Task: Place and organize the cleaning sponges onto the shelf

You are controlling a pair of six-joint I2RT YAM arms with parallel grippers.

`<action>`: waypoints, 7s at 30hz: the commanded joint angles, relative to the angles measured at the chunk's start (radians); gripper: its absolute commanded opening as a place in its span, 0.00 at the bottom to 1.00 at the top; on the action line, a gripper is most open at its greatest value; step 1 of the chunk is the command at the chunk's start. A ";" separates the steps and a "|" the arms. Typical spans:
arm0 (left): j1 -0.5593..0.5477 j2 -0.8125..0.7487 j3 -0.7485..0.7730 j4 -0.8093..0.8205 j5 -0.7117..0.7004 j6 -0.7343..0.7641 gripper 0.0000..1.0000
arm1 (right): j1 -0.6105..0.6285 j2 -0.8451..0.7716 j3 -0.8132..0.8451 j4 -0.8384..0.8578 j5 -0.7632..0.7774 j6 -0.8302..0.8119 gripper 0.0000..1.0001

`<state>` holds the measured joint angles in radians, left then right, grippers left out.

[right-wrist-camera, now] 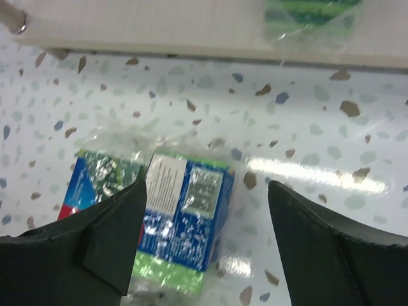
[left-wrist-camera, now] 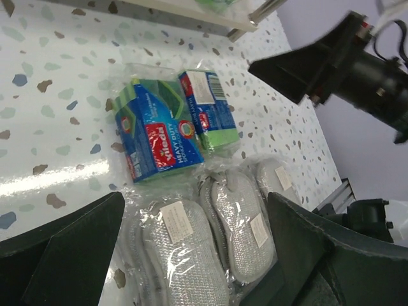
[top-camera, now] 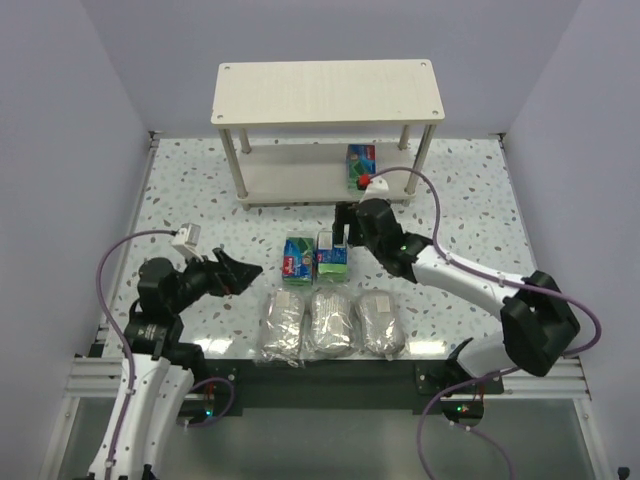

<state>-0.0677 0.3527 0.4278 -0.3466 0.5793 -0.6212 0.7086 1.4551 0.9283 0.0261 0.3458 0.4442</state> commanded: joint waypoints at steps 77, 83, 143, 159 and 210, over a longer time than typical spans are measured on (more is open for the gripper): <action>-0.738 1.217 0.347 0.314 -0.953 0.043 0.80 | 0.144 -0.493 -0.261 -0.552 0.240 0.222 0.99; -0.736 1.135 0.391 0.288 -1.027 0.072 0.70 | 0.143 -0.507 -0.267 -0.555 0.240 0.215 0.99; -0.325 1.289 0.701 0.482 -1.010 0.219 1.00 | 0.143 -0.506 -0.299 -0.532 0.249 0.194 0.99; -0.325 1.232 0.505 0.541 -0.825 0.043 0.00 | 0.143 -0.518 -0.319 -0.529 0.248 0.206 0.99; -0.712 1.137 0.319 0.506 -0.817 -0.087 0.60 | 0.143 -0.562 -0.336 -0.525 0.232 0.254 0.99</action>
<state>-0.7666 1.4620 0.7597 0.1329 -0.2558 -0.6582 0.8463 0.9192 0.5949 -0.5041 0.5766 0.6682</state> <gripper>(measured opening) 0.613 0.986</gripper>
